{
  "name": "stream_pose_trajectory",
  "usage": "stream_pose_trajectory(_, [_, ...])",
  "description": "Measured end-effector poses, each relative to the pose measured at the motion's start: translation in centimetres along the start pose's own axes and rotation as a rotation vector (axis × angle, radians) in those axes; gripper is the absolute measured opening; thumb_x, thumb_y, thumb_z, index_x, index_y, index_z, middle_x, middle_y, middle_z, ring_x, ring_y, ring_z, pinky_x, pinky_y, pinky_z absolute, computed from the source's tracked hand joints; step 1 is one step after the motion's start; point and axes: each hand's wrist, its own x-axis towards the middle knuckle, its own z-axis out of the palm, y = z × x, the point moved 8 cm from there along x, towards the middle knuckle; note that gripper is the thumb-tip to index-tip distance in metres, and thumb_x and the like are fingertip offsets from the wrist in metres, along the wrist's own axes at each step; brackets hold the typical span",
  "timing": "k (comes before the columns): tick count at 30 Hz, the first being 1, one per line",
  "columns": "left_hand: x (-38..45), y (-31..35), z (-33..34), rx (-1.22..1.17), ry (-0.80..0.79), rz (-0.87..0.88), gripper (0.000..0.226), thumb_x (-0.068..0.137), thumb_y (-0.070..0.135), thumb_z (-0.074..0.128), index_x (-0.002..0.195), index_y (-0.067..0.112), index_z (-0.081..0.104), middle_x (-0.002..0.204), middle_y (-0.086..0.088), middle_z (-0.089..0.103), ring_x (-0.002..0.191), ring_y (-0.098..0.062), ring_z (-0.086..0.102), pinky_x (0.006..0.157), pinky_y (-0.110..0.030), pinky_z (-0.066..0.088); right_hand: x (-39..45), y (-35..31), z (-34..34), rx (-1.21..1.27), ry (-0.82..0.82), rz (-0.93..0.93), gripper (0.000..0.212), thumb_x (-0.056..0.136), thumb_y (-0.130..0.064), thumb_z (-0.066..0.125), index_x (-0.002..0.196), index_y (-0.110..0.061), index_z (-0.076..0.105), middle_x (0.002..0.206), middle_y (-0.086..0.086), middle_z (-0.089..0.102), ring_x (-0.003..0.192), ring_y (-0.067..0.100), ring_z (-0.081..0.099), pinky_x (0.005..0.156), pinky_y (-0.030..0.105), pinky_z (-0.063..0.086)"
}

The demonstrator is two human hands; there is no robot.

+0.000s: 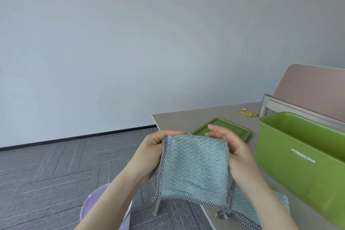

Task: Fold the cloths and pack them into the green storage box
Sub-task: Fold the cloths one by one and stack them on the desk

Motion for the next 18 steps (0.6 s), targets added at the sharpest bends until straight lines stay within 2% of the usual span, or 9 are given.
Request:
stream_pose_trajectory(3, [0.3,-0.1,0.1,-0.187,-0.028,-0.064,0.047,0.086,-0.010,0.045,0.061,0.017,0.075,0.076,0.002,0.075,0.065,-0.011,0.069,0.058,-0.020,0.055,-0.3,0.8,0.6,-0.018,-0.054,0.078,0.036,0.088,0.004,0.051,0.090,-0.025,0.074,0.091,-0.006,0.075,0.086,0.007,0.067,0.073,0.020,0.053])
stream_pose_trajectory(5, [0.4,0.2,0.3,-0.217,-0.080,-0.066,0.052,0.087,-0.011,0.039,0.054,0.017,0.068,0.081,0.000,0.074,0.068,-0.014,0.068,0.058,-0.021,0.053,-0.3,1.3,0.5,0.046,-0.041,0.123,0.038,0.091,0.000,0.048,0.083,-0.025,0.076,0.088,-0.003,0.075,0.082,0.007,0.068,0.068,0.018,0.052])
stream_pose_trajectory(8, [0.4,0.3,0.2,-0.174,-0.139,-0.068,0.048,0.087,-0.012,0.035,0.053,0.016,0.055,0.089,-0.002,0.070,0.073,-0.018,0.061,0.060,-0.026,0.044,-0.2,1.4,-0.1,0.166,0.023,0.149,0.041,0.091,-0.001,0.046,0.079,-0.025,0.076,0.084,-0.005,0.075,0.075,0.004,0.067,0.061,0.016,0.050])
stream_pose_trajectory(10, [0.5,0.3,0.1,-0.148,-0.133,-0.071,0.046,0.087,-0.012,0.033,0.054,0.015,0.051,0.084,-0.004,0.066,0.069,-0.017,0.056,0.058,-0.027,0.038,0.0,1.8,-0.1,0.213,0.058,0.191,0.039,0.091,-0.004,0.047,0.079,-0.026,0.076,0.082,-0.006,0.074,0.069,0.006,0.064,0.056,0.018,0.047])
stream_pose_trajectory(12, [0.6,0.2,0.1,-0.130,-0.091,-0.076,0.047,0.089,-0.010,0.032,0.054,0.016,0.050,0.073,-0.005,0.059,0.058,-0.015,0.050,0.050,-0.023,0.035,0.1,2.6,0.0,0.284,0.071,0.257,0.022,0.087,-0.020,0.051,0.089,-0.024,0.072,0.085,-0.003,0.071,0.070,0.011,0.059,0.055,0.023,0.043])
stream_pose_trajectory(13, [0.8,0.2,-0.1,-0.109,-0.052,-0.070,0.048,0.089,-0.010,0.032,0.053,0.017,0.049,0.066,-0.005,0.055,0.053,-0.013,0.047,0.046,-0.020,0.033,0.1,3.1,0.4,0.335,0.044,0.320,0.027,0.083,-0.035,0.050,0.099,-0.024,0.069,0.091,0.000,0.070,0.075,0.014,0.058,0.059,0.026,0.044])
stream_pose_trajectory(15, [1.4,0.5,-0.6,-0.037,0.037,-0.024,0.051,0.089,-0.012,0.029,0.052,0.018,0.050,0.062,-0.005,0.052,0.051,-0.014,0.045,0.043,-0.018,0.033,-0.2,4.1,1.8,0.387,-0.088,0.437,0.056,0.076,-0.058,0.042,0.117,-0.024,0.061,0.108,0.003,0.067,0.091,0.019,0.060,0.078,0.036,0.049])
stream_pose_trajectory(17, [1.9,0.9,-0.7,0.075,0.093,0.031,0.054,0.087,-0.013,0.028,0.053,0.019,0.054,0.068,-0.008,0.056,0.060,-0.017,0.050,0.048,-0.021,0.038,-1.1,4.3,3.4,0.372,-0.227,0.485,0.055,0.077,-0.057,0.045,0.120,-0.025,0.059,0.117,0.000,0.068,0.108,0.017,0.062,0.094,0.042,0.048])
stream_pose_trajectory(18, [2.0,1.2,-0.5,0.122,0.107,0.045,0.055,0.087,-0.014,0.028,0.054,0.019,0.057,0.070,-0.007,0.060,0.063,-0.018,0.054,0.051,-0.022,0.042,-1.6,4.5,3.8,0.352,-0.255,0.500,0.049,0.077,-0.048,0.053,0.118,-0.023,0.059,0.115,0.000,0.070,0.108,0.016,0.064,0.093,0.039,0.050])
